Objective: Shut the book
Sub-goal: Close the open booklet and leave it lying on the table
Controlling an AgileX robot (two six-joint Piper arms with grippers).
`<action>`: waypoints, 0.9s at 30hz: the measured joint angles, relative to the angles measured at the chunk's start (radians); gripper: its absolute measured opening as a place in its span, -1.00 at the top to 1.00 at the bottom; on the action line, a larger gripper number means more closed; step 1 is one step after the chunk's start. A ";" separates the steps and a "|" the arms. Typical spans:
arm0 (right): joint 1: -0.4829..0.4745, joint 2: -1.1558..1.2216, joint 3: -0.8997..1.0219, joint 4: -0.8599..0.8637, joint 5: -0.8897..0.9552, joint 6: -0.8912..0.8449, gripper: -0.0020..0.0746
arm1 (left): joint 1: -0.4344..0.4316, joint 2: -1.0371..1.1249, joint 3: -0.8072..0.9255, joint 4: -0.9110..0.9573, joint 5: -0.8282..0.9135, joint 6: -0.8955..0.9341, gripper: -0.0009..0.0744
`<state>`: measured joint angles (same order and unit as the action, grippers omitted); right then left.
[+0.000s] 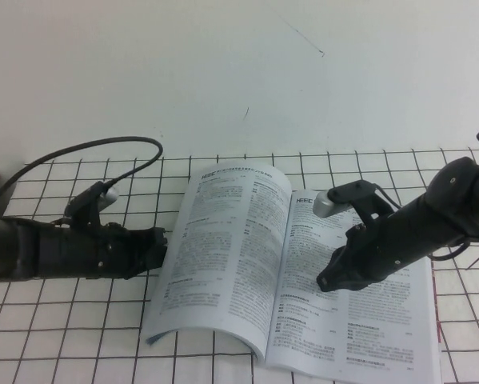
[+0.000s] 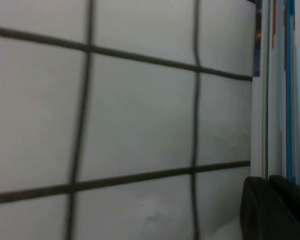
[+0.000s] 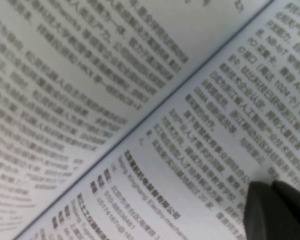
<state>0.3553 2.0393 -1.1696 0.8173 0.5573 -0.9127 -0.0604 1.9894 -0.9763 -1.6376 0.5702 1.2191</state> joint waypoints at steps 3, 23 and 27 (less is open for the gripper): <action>0.000 -0.002 0.000 0.000 -0.003 0.002 0.95 | -0.018 0.004 0.000 0.000 0.083 0.000 0.99; -0.035 -0.133 0.019 -0.117 -0.098 -0.002 0.95 | -0.156 -0.085 -0.080 -0.061 0.559 0.128 0.99; -0.092 -0.278 0.019 -0.182 -0.078 0.025 0.95 | -0.158 -0.217 -0.080 0.011 0.460 0.130 0.99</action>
<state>0.2635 1.7611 -1.1508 0.6355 0.4794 -0.8874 -0.2183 1.7720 -1.0565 -1.6268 1.0300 1.3494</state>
